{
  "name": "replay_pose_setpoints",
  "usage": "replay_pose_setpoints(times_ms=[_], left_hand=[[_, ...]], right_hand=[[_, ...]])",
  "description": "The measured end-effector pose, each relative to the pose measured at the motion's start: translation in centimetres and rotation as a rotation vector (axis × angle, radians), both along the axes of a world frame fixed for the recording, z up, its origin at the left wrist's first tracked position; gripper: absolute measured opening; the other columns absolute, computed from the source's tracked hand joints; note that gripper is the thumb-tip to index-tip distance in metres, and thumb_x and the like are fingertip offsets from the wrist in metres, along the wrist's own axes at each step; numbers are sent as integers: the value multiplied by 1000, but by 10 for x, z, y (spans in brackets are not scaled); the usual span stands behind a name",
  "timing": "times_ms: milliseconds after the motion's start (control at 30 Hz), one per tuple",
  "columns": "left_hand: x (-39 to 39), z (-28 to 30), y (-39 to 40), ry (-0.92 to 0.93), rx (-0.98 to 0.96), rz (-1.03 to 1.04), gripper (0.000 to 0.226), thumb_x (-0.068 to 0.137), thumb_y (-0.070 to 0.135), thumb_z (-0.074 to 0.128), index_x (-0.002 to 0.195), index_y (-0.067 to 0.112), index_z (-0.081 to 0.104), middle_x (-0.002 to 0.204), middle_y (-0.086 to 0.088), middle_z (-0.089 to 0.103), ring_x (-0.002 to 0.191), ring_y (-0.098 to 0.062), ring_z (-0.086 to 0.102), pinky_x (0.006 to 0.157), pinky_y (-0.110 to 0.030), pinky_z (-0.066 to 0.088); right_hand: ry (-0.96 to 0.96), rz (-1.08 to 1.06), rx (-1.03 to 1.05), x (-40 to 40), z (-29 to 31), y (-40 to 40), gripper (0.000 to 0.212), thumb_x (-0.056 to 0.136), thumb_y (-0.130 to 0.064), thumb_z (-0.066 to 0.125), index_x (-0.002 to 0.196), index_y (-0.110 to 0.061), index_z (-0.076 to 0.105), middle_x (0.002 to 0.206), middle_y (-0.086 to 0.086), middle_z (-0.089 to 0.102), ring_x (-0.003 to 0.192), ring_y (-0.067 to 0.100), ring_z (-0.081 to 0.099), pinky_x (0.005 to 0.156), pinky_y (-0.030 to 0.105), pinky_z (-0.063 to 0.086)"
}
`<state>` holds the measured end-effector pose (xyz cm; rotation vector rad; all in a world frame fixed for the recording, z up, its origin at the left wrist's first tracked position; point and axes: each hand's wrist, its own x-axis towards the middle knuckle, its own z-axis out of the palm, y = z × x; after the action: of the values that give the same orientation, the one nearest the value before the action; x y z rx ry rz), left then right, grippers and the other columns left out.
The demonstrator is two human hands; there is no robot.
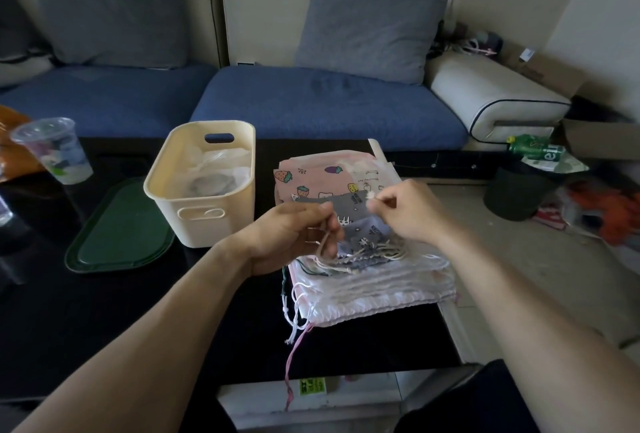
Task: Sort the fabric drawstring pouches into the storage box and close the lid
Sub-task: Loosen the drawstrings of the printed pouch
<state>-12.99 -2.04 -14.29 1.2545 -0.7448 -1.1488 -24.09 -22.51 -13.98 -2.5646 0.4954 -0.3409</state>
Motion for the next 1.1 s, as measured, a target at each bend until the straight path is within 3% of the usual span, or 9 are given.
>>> replay_pose_setpoints(times_ms=[100,200,333,433,500,700,800,933,1100], left_hand=[[-5,8,-5,108,-150,71,30,96,27,48,86,5,65,91,-15,67,88,-28,65,84,-36,56],[-8,13,-13,150,-259,168,32,97,27,48,86,5,70,102,-19,69,104,-34,64,99,-45,49],[-11,13,-16,56,-197,331,31,102,21,47,100,1,71,106,-19,71,102,-29,66,88,-36,54],[-13,12,-15,-2,-140,376,26,101,17,51,113,2,69,112,-16,72,101,-22,67,79,-25,58],[-12,11,-14,-56,-66,377,25,98,13,57,122,9,65,115,-17,71,100,-20,69,75,-22,58],[-2,-6,-7,-473,152,245,81,88,15,74,153,31,29,96,-3,76,88,-22,74,84,-29,59],[-1,-9,-6,-629,172,288,67,86,22,77,145,20,47,82,-3,78,71,-21,75,75,-30,61],[-1,-9,-4,-828,204,395,20,89,13,73,108,12,76,72,-3,75,61,-13,73,67,-24,60],[4,-3,-3,-915,238,591,14,90,11,62,85,15,74,69,1,73,60,-11,70,66,-28,61]], right_hand=[[-78,138,268,8,-5,21,34,100,-18,59,71,-3,69,58,-13,61,53,0,52,58,17,36],[4,199,526,14,-6,39,20,95,3,56,84,-2,72,64,-6,70,57,1,62,59,18,45],[130,266,817,17,-9,49,25,83,11,50,91,0,70,79,5,71,54,4,54,54,21,35],[231,325,792,16,-12,46,26,76,-9,64,100,-3,73,83,3,72,60,3,56,57,19,38],[204,299,799,16,-14,44,18,89,-15,69,99,-1,73,81,6,71,59,9,53,55,19,38],[174,272,824,15,-18,42,25,103,-16,54,84,-8,67,78,11,66,56,9,52,53,20,40],[124,211,923,17,-21,43,25,103,-16,53,94,3,65,81,19,64,56,12,53,50,21,40],[52,121,983,17,-21,43,27,105,-20,49,104,2,66,63,10,62,55,19,52,49,23,41],[-129,-18,1059,16,-14,32,26,105,-17,48,97,-5,69,64,9,65,53,16,59,51,22,48]])
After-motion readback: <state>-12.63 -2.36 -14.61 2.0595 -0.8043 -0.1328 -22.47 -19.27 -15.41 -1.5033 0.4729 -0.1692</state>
